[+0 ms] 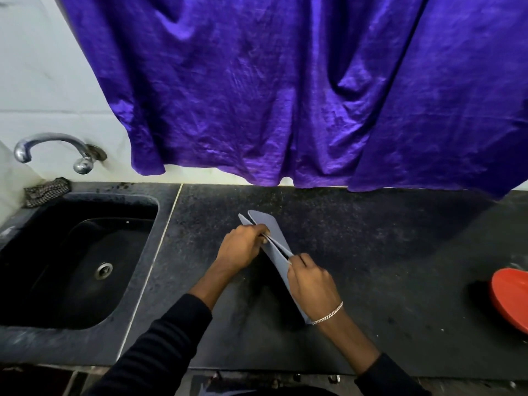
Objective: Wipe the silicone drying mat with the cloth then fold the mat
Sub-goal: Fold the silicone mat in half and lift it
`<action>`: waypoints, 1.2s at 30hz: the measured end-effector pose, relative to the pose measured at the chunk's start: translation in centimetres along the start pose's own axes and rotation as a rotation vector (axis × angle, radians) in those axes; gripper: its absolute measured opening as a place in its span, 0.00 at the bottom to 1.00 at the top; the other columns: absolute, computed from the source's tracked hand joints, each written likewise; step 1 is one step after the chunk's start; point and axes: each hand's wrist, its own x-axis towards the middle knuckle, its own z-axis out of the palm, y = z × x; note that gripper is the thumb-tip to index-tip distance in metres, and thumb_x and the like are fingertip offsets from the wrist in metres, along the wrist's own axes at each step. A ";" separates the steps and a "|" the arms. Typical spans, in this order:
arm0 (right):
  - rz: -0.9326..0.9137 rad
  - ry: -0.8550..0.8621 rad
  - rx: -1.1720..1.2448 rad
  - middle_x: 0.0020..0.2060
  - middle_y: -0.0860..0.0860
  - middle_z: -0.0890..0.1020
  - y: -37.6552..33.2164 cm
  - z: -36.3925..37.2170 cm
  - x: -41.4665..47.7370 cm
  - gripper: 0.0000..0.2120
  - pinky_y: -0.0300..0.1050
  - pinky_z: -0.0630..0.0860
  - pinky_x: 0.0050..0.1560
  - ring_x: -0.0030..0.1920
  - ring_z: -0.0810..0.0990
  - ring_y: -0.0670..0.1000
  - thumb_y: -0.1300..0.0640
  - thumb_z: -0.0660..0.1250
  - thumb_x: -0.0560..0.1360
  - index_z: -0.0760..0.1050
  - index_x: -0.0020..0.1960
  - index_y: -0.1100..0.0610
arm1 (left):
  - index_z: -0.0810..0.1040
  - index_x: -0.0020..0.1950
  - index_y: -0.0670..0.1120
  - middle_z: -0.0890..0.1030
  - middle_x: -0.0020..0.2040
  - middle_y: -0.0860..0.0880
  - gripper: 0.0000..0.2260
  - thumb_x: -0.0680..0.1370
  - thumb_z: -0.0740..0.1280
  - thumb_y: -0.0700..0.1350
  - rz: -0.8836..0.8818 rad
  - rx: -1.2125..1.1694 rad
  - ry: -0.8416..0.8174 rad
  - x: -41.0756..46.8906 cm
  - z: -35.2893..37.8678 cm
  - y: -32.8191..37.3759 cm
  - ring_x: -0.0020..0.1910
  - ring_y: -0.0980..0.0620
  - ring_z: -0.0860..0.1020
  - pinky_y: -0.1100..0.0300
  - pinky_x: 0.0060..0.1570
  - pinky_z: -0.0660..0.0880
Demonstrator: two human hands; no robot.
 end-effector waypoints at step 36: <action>-0.192 0.110 0.164 0.49 0.47 0.86 -11.7 3.5 12.6 0.07 0.50 0.78 0.45 0.46 0.86 0.52 0.64 0.70 0.71 0.83 0.43 0.54 | 0.83 0.55 0.53 0.86 0.48 0.48 0.08 0.80 0.66 0.50 -0.078 0.075 0.154 -3.1 -8.5 -16.9 0.48 0.45 0.83 0.55 0.42 0.75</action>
